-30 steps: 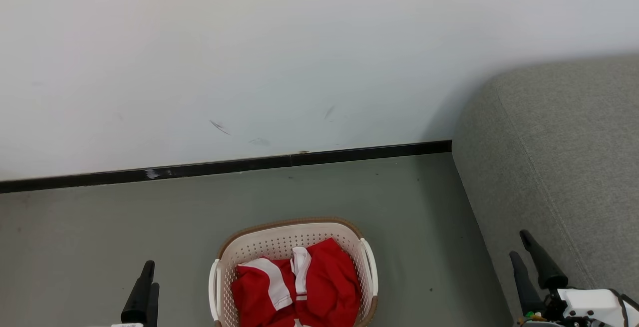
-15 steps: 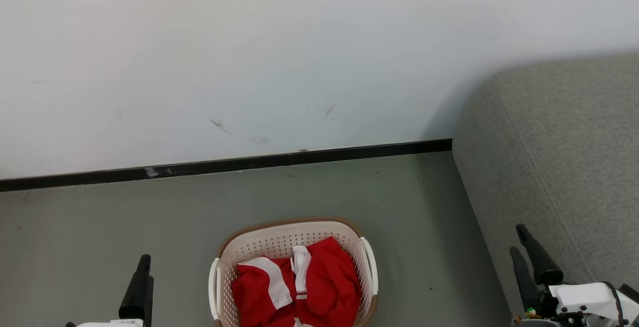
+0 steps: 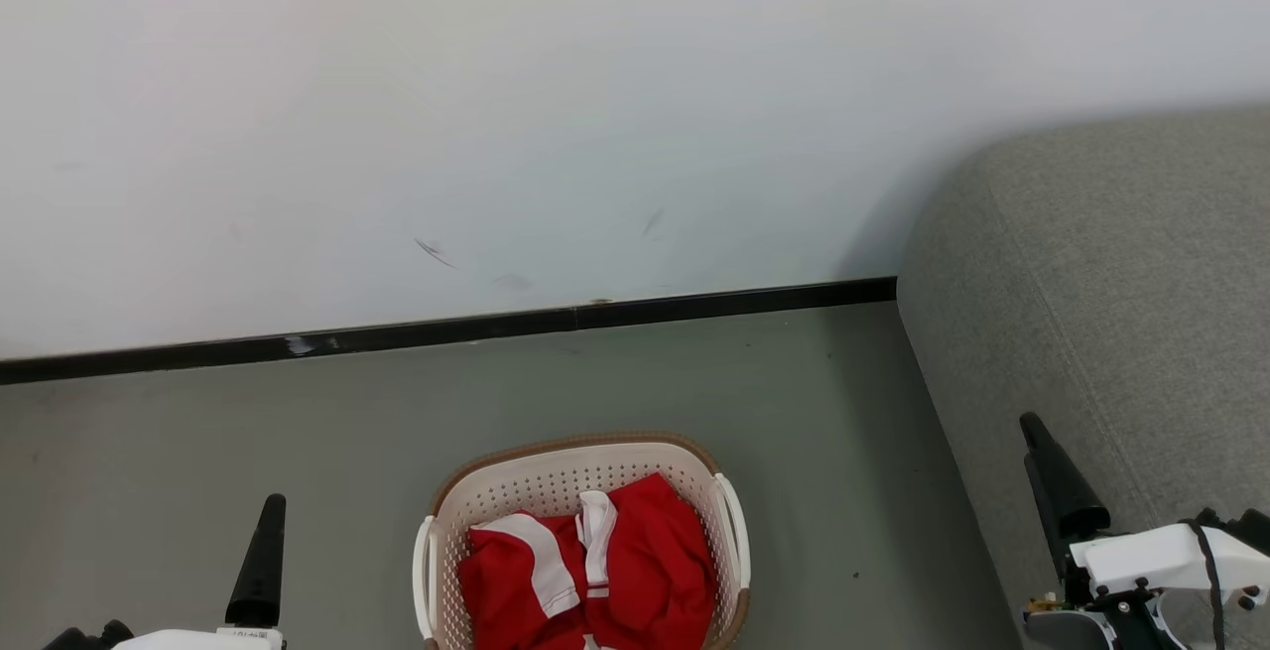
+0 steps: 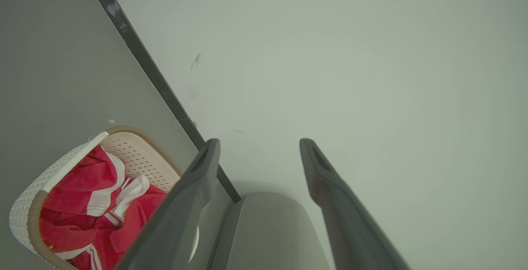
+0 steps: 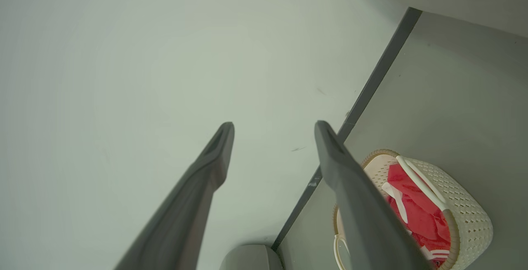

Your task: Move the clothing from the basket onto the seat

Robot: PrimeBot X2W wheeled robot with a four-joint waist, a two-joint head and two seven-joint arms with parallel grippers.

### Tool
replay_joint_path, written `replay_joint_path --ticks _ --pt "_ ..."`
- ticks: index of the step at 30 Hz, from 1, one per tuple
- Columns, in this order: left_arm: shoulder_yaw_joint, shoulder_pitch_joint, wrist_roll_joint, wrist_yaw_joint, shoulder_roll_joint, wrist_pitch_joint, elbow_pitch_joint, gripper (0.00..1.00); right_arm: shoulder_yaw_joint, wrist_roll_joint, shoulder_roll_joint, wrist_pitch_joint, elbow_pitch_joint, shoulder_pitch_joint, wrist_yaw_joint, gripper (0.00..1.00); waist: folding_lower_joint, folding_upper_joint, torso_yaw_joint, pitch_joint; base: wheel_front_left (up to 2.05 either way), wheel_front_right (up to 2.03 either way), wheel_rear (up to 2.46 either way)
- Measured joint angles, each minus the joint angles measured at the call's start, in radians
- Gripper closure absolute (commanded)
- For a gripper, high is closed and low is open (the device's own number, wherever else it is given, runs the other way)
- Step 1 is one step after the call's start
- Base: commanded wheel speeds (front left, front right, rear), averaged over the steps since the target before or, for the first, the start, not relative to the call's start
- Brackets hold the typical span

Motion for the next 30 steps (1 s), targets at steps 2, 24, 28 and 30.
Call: replay_joint_path --ticks 2,24,28,30 --pt "-0.005 -0.001 0.027 0.0 0.007 -0.006 -0.001 0.0 0.004 -0.031 -0.002 -0.005 -0.007 -0.008 0.0 0.0 0.0018 0.0 -0.001 -0.003 0.0 0.0 0.0" --pt "-0.021 -0.02 0.419 -0.001 0.073 -0.085 -0.004 0.0 0.114 -0.506 -0.046 -0.083 -0.029 -0.032 0.0 0.0 0.001 0.0 -0.005 -0.01 0.0 0.0 0.0" --pt "-0.018 -0.02 0.496 -0.001 0.076 -0.097 -0.008 0.0 0.131 -0.587 -0.05 -0.097 -0.022 -0.032 0.0 0.0 -0.0025 0.0 -0.006 -0.007 0.0 0.0 0.0" --pt "-0.023 -0.02 0.555 -0.001 0.085 -0.105 -0.009 0.0 0.139 -0.628 -0.051 -0.105 -0.02 -0.032 0.0 0.0 -0.0041 0.0 -0.007 -0.005 0.0 0.0 0.0"
